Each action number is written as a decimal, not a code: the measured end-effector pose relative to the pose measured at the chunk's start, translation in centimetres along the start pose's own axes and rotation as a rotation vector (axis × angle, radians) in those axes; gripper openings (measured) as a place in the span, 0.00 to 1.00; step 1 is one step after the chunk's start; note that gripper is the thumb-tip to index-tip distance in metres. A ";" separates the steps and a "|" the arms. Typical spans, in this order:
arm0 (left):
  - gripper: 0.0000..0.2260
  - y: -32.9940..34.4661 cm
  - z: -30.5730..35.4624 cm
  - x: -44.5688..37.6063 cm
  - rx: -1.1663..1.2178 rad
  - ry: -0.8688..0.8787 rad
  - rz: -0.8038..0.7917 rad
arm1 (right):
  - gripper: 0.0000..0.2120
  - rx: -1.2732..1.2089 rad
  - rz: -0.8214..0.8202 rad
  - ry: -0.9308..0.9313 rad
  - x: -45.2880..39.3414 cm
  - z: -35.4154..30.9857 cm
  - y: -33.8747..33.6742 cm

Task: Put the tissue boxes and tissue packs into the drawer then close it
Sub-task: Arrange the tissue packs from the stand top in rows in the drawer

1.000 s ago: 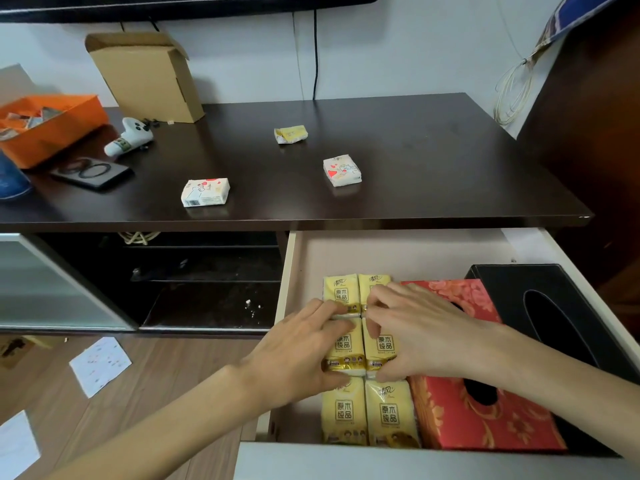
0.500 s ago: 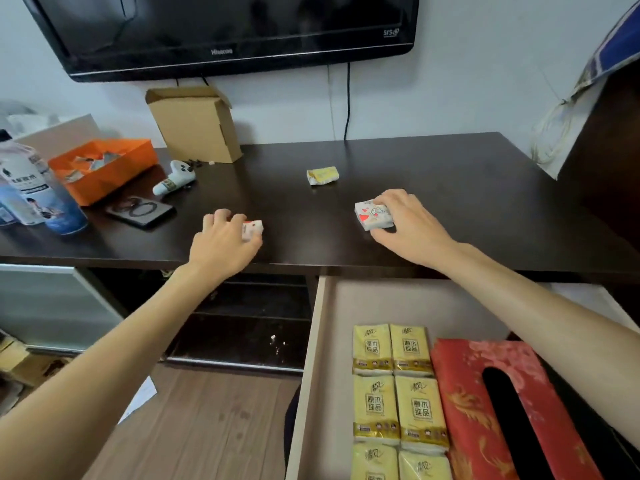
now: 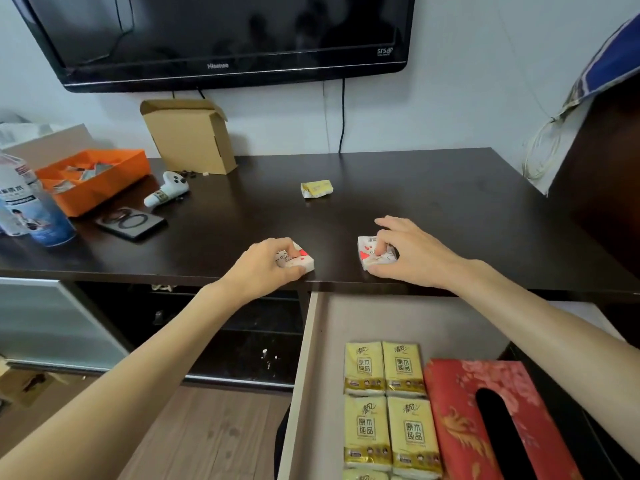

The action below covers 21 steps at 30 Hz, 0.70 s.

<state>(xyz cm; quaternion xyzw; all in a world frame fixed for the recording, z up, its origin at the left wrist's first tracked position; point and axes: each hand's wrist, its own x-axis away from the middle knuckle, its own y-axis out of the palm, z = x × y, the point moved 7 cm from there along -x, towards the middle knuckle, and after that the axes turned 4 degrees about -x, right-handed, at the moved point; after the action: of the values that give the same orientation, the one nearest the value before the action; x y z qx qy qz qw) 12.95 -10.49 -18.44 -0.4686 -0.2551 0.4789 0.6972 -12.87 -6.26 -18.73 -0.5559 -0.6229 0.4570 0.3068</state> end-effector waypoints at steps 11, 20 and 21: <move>0.18 -0.1 6.1 5.8 0.095 0.216 -0.074 | 0.25 -0.076 -0.124 -0.005 8.0 -5.1 -1.8; 0.28 5.3 10.5 19.6 0.083 0.413 -0.425 | 0.37 -0.115 -0.381 -0.040 21.7 -9.3 2.5; 0.28 5.9 10.8 20.5 0.033 0.459 -0.436 | 0.39 -0.094 -0.404 -0.047 22.7 -9.1 3.3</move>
<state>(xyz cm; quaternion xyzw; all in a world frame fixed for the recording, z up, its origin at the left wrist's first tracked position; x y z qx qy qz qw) 10.12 13.15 -20.99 -0.4873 -0.1778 0.2037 0.8303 -7.76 17.81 -20.99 -0.4225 -0.7494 0.3693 0.3515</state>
